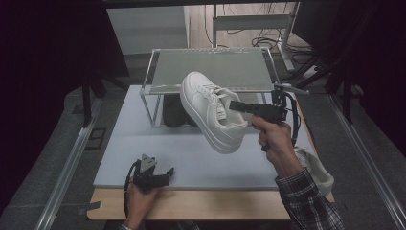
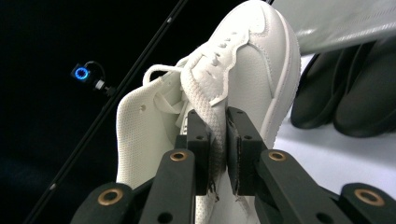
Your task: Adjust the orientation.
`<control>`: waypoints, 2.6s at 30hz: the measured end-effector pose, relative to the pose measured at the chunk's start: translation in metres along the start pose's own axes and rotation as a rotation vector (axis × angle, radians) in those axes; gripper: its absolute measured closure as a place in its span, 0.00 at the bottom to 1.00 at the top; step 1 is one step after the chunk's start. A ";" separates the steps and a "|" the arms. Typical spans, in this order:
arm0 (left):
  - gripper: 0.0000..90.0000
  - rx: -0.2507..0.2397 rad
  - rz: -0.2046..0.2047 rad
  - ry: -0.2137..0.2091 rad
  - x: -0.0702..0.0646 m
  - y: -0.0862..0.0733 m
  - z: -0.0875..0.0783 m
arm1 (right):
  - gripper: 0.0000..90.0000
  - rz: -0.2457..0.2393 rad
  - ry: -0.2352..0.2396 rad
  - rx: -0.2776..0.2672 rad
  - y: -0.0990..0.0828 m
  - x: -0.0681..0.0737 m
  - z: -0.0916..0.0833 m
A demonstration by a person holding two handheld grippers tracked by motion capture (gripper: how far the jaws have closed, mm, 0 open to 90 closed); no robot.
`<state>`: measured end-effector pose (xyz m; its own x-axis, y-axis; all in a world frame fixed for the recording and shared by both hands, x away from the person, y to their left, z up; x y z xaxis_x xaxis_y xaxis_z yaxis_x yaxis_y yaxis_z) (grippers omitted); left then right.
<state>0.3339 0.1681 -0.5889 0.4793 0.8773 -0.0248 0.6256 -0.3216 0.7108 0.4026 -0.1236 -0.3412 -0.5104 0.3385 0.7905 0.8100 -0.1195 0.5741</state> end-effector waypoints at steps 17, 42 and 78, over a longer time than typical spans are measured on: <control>0.13 -0.001 -0.001 -0.001 0.000 0.000 0.000 | 0.90 0.042 -0.123 -0.087 0.044 -0.023 0.021; 0.13 0.001 0.001 0.001 0.000 0.000 0.000 | 0.89 0.068 -0.265 -0.162 0.082 -0.049 0.047; 0.14 0.001 -0.002 0.001 0.000 0.000 0.000 | 0.65 -0.045 -0.216 -0.212 0.087 -0.042 0.028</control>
<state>0.3337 0.1681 -0.5889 0.4776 0.8782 -0.0254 0.6270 -0.3204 0.7101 0.5028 -0.1220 -0.3309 -0.4527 0.5358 0.7128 0.6979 -0.2847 0.6572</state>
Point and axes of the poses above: each handheld gripper's, and its own axes: z roughly forward along the jaws, y roughly out of its top, x roughly to its left, the point moved 8 cm from there along z, roughly forward along the jaws, and after that the axes turned 7 degrees about x, right-handed, at the moved point
